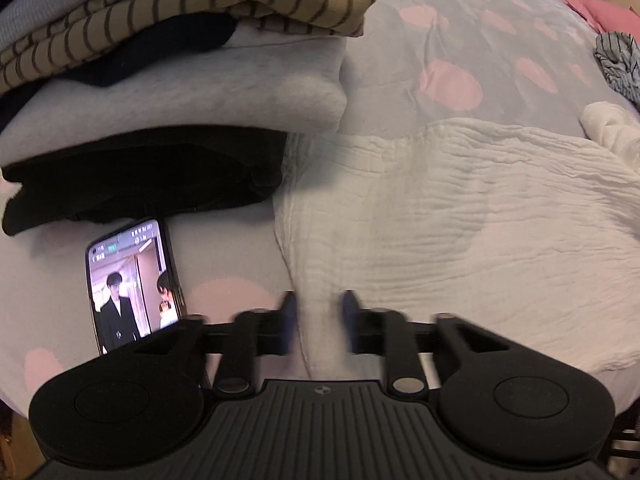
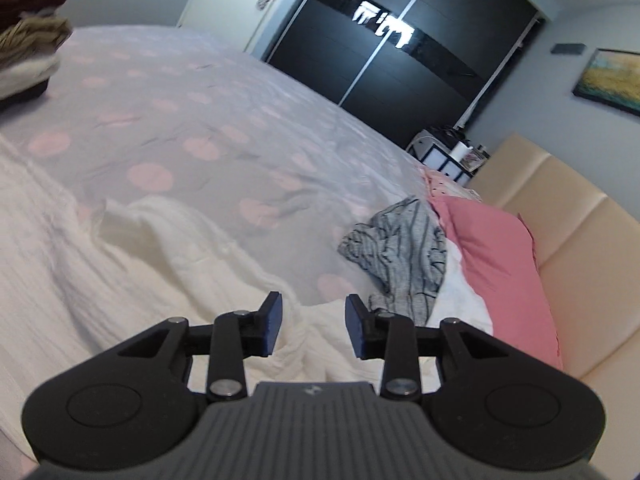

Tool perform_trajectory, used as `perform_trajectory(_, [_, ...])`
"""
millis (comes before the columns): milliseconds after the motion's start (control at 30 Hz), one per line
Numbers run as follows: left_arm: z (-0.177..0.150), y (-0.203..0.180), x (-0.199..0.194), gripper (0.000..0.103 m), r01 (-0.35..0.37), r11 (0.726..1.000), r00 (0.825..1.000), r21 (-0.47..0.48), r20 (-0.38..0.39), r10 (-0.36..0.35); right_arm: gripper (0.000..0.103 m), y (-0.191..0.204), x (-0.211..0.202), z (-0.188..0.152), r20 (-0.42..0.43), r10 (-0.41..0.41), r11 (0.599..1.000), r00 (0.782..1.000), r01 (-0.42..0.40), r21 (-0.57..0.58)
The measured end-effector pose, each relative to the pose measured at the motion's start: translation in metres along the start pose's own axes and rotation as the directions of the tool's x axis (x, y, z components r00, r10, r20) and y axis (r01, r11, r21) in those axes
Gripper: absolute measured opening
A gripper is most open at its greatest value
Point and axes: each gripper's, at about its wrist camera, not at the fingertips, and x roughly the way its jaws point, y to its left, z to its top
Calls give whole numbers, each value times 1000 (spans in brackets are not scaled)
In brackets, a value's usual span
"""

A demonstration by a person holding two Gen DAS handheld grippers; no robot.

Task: Fold clothes
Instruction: 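Lay the garment flat on the bed and open both grippers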

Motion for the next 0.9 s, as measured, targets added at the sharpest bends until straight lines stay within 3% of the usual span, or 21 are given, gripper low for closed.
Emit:
perform_trajectory(100, [-3, -22, -8, 11, -90, 993, 992, 81, 91, 83, 38, 9, 6, 0, -10, 9, 1000, 1000, -9, -20])
perform_trajectory(167, [-7, -48, -17, 11, -170, 971, 973, 168, 182, 140, 38, 12, 14, -1, -25, 22, 1000, 999, -23, -17])
perform_trajectory(233, [-13, -77, -21, 11, -213, 947, 954, 241, 261, 148, 38, 16, 20, -3, -45, 37, 999, 998, -37, -15])
perform_trajectory(300, [-18, -101, -20, 11, -203, 936, 950, 288, 291, 117, 38, 21, 25, -3, -58, 48, 999, 997, -49, -20])
perform_trajectory(400, [-27, -127, -17, 11, -133, 928, 957, 348, 289, 29, 38, 28, 29, 0, -61, 55, 997, 997, -58, -42])
perform_trajectory(533, [-36, -145, -19, 12, -84, 909, 956, 409, 292, -43, 39, 37, 33, 3, -58, 54, 995, 997, -58, -77])
perform_trajectory(700, [-26, -123, -26, 12, -82, 961, 949, 265, 315, -6, 40, 47, 38, 4, -58, 52, 990, 997, -59, -129])
perform_trajectory(800, [-20, -93, -28, 13, -106, 985, 951, 140, 302, 59, 41, 51, 40, 4, -58, 58, 987, 997, -66, -145])
perform_trajectory(867, [-15, -74, -25, 17, -131, 990, 950, 61, 293, 107, 42, 52, 40, 4, -57, 62, 986, 996, -70, -148])
perform_trajectory(900, [-13, -64, -23, 26, -144, 989, 948, 25, 292, 131, 42, 53, 40, 4, -56, 63, 986, 996, -71, -150])
